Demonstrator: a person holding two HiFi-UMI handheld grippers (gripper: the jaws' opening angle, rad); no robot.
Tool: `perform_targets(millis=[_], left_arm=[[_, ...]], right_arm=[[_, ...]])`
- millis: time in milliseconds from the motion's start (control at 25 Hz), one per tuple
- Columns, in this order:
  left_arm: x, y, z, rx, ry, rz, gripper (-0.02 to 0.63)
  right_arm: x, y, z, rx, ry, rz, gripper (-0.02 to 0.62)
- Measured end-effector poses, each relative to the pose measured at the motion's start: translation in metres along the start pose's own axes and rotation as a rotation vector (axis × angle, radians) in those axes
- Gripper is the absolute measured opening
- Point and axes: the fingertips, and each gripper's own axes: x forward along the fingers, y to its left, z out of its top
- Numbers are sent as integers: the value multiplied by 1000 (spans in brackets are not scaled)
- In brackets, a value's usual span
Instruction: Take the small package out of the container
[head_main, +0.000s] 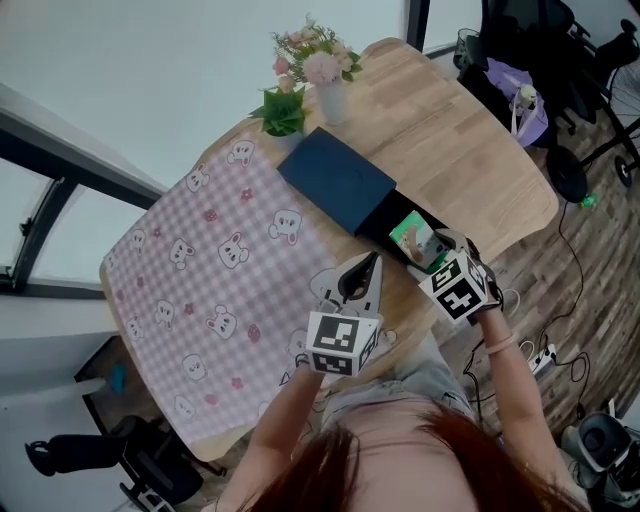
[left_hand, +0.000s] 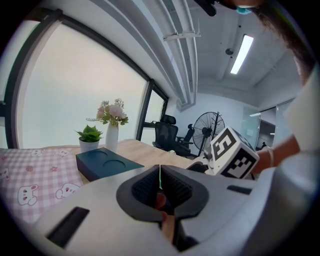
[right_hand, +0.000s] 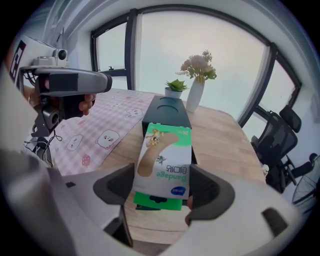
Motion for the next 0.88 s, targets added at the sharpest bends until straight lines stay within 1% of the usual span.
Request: perform_targets(millis=[200, 560, 680, 880], left_arm=[[-14, -1, 4, 39, -13, 16, 14], [-24, -10, 26, 95, -73, 70, 14], [-29, -14, 36, 97, -94, 103, 14], [-35, -23, 52, 90, -130, 171, 14]], right_arm=[[-17, 5, 6, 55, -62, -29, 344], [-48, 0, 19, 112, -189, -70, 344], [-61, -3, 25, 130, -239, -65, 344], [-85, -8, 31, 107, -306, -63, 342]])
